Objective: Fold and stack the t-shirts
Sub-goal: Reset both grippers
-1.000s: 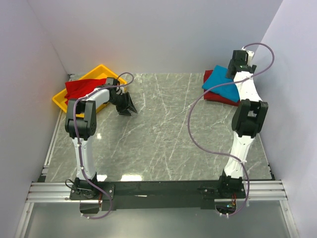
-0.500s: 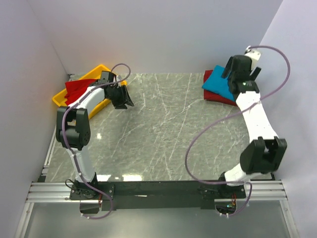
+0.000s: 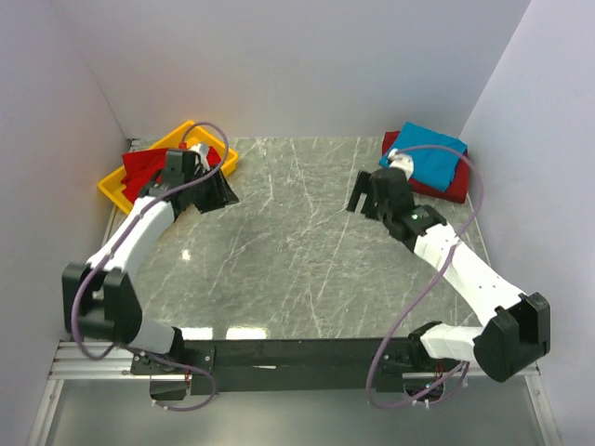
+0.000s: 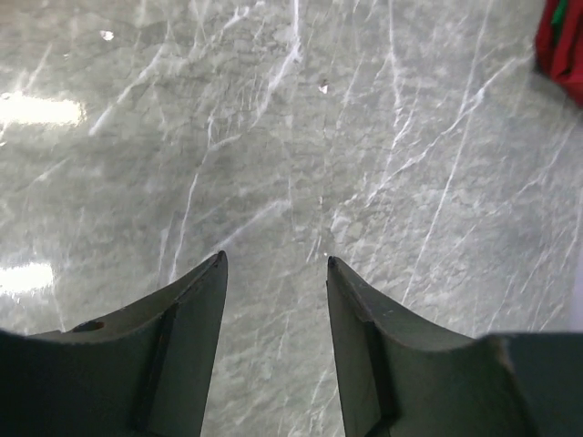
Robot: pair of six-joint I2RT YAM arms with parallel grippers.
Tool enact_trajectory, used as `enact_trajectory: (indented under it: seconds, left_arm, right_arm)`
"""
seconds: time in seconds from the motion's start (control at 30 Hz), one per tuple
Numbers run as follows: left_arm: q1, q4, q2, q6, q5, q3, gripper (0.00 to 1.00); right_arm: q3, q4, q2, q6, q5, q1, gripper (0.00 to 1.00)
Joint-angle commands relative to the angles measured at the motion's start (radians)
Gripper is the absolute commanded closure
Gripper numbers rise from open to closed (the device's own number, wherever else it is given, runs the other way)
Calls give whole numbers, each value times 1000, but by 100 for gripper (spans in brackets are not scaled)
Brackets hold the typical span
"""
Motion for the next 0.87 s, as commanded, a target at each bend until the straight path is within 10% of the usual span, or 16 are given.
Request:
enact_trajectory:
  seconds: [0.0, 0.23, 0.83]
  left_arm:
    - [-6, 84, -134, -33, -65, -75, 46]
    - [-8, 102, -422, -76, -139, -228, 31]
    - [-8, -58, -800, -121, -245, -356, 30]
  right_arm:
    - [-69, 25, -64, 129, -40, 80, 7]
    - [-120, 8, -84, 143, 1, 213, 7]
    - [-265, 18, -248, 154, 38, 265, 7]
